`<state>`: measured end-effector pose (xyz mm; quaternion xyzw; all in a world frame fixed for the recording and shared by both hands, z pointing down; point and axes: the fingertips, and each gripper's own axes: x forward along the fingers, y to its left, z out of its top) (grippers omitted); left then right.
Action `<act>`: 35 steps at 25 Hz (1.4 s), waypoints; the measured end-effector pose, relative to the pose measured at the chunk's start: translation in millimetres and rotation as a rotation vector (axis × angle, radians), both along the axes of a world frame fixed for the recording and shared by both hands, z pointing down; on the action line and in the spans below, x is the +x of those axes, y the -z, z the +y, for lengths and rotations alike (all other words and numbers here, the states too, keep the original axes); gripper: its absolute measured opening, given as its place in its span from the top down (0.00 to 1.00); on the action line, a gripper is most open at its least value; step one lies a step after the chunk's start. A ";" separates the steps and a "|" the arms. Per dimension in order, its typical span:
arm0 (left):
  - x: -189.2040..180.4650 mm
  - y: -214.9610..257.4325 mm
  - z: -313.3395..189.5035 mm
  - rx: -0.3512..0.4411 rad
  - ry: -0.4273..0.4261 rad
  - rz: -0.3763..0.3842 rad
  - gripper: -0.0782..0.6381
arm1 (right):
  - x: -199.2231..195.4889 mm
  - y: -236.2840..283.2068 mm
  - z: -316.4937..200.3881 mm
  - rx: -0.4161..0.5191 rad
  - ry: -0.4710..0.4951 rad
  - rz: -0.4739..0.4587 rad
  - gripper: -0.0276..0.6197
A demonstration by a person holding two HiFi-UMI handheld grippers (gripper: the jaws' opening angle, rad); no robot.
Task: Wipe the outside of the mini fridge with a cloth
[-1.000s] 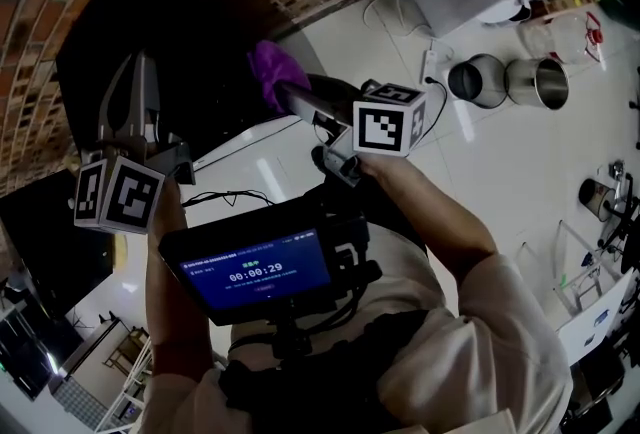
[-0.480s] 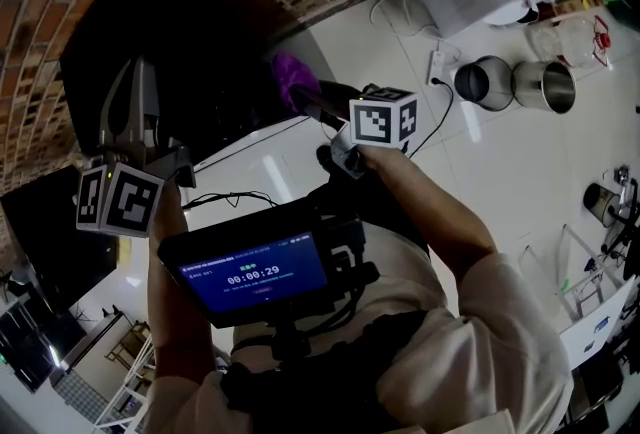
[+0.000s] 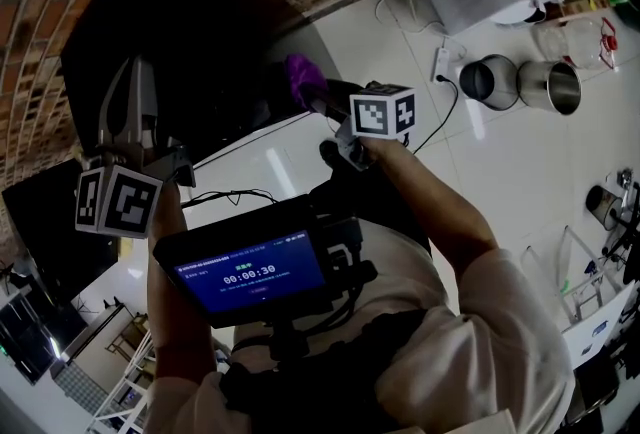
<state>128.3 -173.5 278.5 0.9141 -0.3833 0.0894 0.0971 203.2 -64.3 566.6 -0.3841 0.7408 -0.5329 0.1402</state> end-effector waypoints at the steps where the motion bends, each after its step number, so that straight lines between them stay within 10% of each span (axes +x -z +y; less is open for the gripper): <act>1: -0.1 -0.2 -0.4 -0.001 0.000 -0.001 0.89 | -0.3 -4.4 -0.6 -0.006 0.002 0.005 0.79; 35: -1.5 -0.2 0.2 0.004 0.019 0.005 0.89 | -0.9 -180.2 5.4 -0.321 0.119 0.185 0.79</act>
